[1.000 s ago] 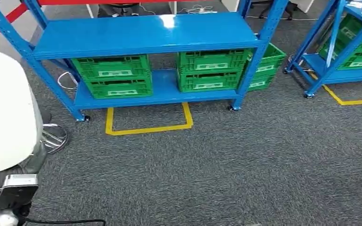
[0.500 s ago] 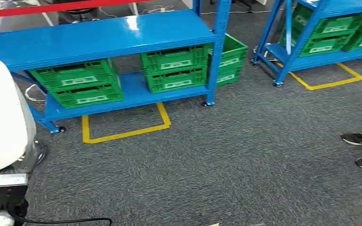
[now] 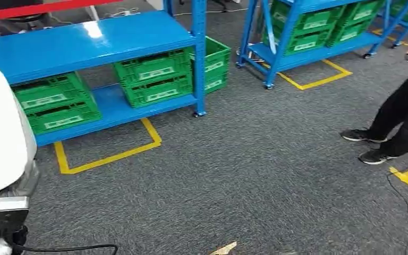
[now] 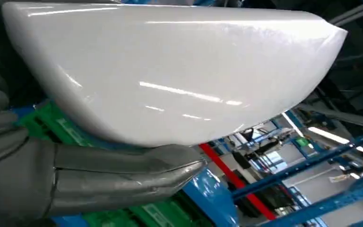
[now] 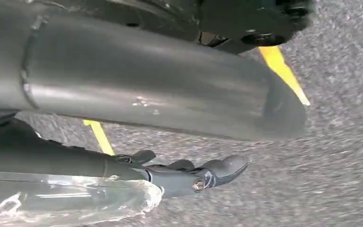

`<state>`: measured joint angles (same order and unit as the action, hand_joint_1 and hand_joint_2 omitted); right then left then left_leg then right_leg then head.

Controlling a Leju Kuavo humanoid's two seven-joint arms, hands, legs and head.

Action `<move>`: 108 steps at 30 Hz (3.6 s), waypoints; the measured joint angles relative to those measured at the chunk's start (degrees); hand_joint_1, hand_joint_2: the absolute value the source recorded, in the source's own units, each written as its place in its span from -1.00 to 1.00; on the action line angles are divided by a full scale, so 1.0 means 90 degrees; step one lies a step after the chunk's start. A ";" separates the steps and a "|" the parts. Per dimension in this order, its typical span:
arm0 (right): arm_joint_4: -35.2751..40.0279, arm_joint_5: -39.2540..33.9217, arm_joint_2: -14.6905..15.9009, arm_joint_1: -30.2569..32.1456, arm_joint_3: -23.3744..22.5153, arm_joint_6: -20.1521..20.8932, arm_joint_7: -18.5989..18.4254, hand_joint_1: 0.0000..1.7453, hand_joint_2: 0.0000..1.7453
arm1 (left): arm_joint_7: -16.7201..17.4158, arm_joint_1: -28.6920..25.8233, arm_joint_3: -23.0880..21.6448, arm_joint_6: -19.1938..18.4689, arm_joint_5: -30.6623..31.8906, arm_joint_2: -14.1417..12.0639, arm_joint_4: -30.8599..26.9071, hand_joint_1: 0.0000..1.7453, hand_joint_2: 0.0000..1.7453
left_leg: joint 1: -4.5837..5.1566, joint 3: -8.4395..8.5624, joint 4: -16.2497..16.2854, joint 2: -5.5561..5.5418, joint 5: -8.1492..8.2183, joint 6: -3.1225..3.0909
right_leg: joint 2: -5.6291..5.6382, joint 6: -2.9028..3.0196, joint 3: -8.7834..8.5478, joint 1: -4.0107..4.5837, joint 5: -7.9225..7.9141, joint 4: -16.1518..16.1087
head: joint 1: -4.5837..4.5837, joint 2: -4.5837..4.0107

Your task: Take the parts from the cabinet and place them on the table.

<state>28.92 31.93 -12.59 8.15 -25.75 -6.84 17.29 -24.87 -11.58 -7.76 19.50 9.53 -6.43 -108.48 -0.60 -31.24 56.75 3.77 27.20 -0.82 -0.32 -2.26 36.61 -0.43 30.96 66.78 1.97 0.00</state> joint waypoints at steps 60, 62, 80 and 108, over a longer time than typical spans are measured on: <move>0.0381 0.0763 -0.0175 0.0156 -0.0658 0.0374 -0.0121 -1.00 -1.00 | 0.0056 -0.0352 0.0396 0.0105 -0.0053 0.0109 -0.0243 1.00 1.00 | 0.0083 0.0081 -0.0161 -0.0074 -0.0019 -0.0054 | 0.0061 -0.0009 0.0346 -0.0011 0.0250 0.0539 | 0.0007 0.0000; 0.0418 0.0787 -0.0175 0.0162 -0.0685 0.0389 -0.0119 -1.00 -1.00 | 0.0056 -0.0350 0.0396 0.0105 -0.0049 0.0114 -0.0243 1.00 1.00 | 0.0066 0.0141 -0.0136 0.0084 0.0035 0.0012 | -0.0217 -0.0046 -0.0319 -0.0039 -0.0325 -0.0675 | 0.0010 0.0000; 0.0488 0.0913 -0.0257 0.0100 -0.0852 0.0430 -0.0085 -1.00 -1.00 | 0.0053 -0.0353 0.0384 0.0107 0.0007 0.0124 -0.0248 1.00 1.00 | -0.0071 0.0080 0.0053 -0.0980 0.0150 0.0213 | 0.0818 0.0220 -0.0407 -0.0001 -0.0404 -0.0974 | -0.0032 0.0000; 0.0488 0.1304 -0.0321 0.0031 -0.1241 0.0525 0.0063 -1.00 -1.00 | 0.0019 -0.0423 0.0343 0.0197 -0.0088 0.0114 -0.0250 1.00 1.00 | -0.0073 -0.0157 0.0595 -0.0585 0.0099 0.0322 | 0.0535 0.0336 -0.0559 0.0008 -0.0336 -0.1024 | -0.0046 0.0000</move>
<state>33.31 43.67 -15.47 8.43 -36.91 -2.12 17.86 -24.70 -15.39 -4.68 21.27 8.74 -5.40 -110.73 -1.25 -32.65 62.10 -1.49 28.09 2.08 4.49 0.76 31.58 -0.35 27.93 57.56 1.55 0.00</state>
